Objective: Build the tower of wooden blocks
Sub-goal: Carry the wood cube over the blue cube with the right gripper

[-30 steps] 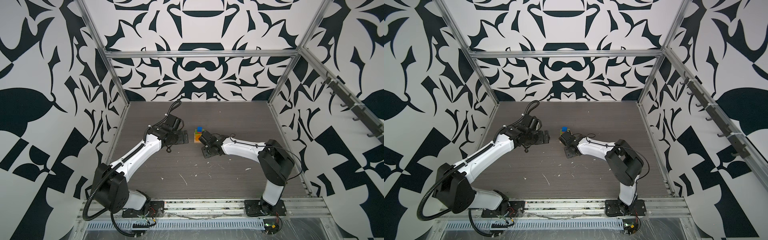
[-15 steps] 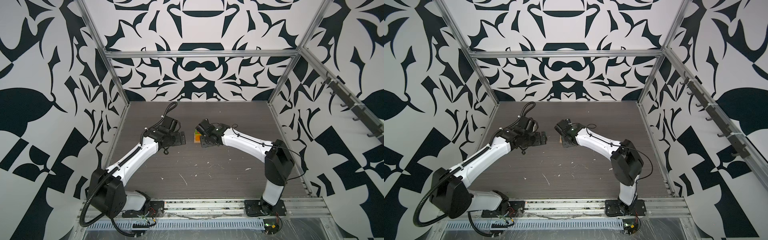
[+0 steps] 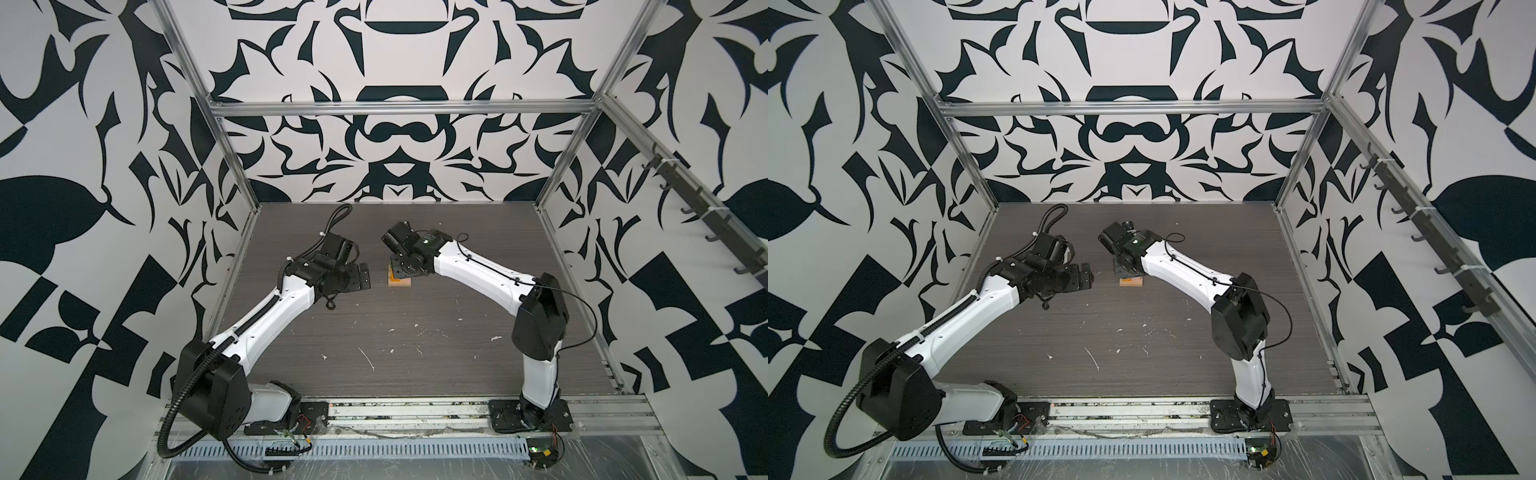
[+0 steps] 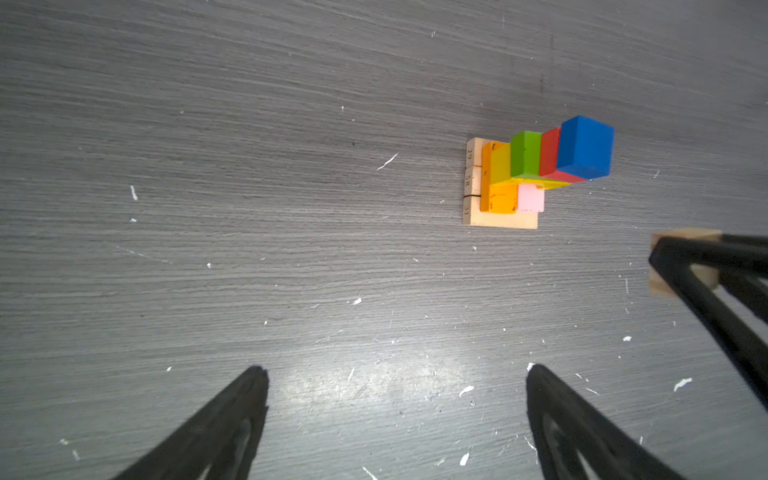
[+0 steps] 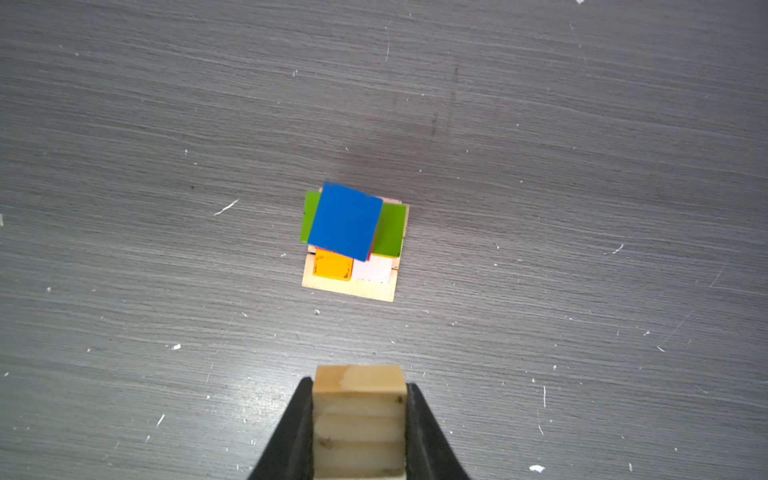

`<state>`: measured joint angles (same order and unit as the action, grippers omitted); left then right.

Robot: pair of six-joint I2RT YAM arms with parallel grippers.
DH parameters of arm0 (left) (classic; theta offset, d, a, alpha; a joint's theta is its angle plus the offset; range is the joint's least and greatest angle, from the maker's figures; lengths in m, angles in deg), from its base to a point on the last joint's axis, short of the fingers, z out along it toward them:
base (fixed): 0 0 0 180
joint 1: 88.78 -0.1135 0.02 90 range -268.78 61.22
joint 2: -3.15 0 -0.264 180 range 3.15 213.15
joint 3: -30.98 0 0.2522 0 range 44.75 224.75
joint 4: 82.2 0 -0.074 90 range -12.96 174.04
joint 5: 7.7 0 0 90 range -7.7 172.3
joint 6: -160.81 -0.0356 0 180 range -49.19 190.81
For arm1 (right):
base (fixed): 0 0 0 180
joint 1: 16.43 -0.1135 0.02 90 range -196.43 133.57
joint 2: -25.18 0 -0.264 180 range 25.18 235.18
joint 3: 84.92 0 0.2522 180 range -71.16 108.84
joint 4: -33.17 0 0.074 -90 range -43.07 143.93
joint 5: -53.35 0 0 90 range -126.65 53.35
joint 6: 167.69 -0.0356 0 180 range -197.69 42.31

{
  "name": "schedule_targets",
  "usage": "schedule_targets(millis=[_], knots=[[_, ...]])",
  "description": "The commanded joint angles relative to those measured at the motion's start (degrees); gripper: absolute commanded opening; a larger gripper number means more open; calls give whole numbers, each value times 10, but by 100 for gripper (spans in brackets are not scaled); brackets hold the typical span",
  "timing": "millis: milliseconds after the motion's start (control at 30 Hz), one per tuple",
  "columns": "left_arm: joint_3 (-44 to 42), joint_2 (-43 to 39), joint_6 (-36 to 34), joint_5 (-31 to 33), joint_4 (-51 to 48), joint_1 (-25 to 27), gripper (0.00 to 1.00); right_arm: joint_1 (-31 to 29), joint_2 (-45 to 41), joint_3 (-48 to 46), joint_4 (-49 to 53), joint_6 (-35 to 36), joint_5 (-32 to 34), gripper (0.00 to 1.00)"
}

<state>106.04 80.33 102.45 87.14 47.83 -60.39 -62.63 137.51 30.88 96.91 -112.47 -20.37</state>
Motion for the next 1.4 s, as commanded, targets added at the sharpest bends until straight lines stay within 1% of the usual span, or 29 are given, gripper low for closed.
schedule_targets(millis=[0, 133, 300, 533, 600, 867, 1033, 1367], knots=[[-11, -17, -2, -5, 1, -6, 99, 4, 9, 56, 35, -17, 5, 25], [-25, -26, -6, -7, 5, -15, 99, 6, 39, 103, 59, -23, 4, 25], [-36, -34, -10, -17, 7, -27, 99, 13, 60, 131, 66, -33, 1, 25], [-47, -37, -15, -18, 7, -31, 100, 19, 92, 177, 82, -37, -4, 25], [-49, -56, -15, -20, 8, -33, 99, 20, 101, 193, 87, -38, -4, 25], [-53, -60, -18, -24, 9, -35, 99, 28, 132, 240, 108, -36, -7, 25], [-53, -61, -20, -29, 7, -38, 100, 29, 150, 263, 116, -35, -7, 25], [-53, -63, -22, -33, 7, -40, 99, 34, 167, 280, 121, -36, -4, 25]])
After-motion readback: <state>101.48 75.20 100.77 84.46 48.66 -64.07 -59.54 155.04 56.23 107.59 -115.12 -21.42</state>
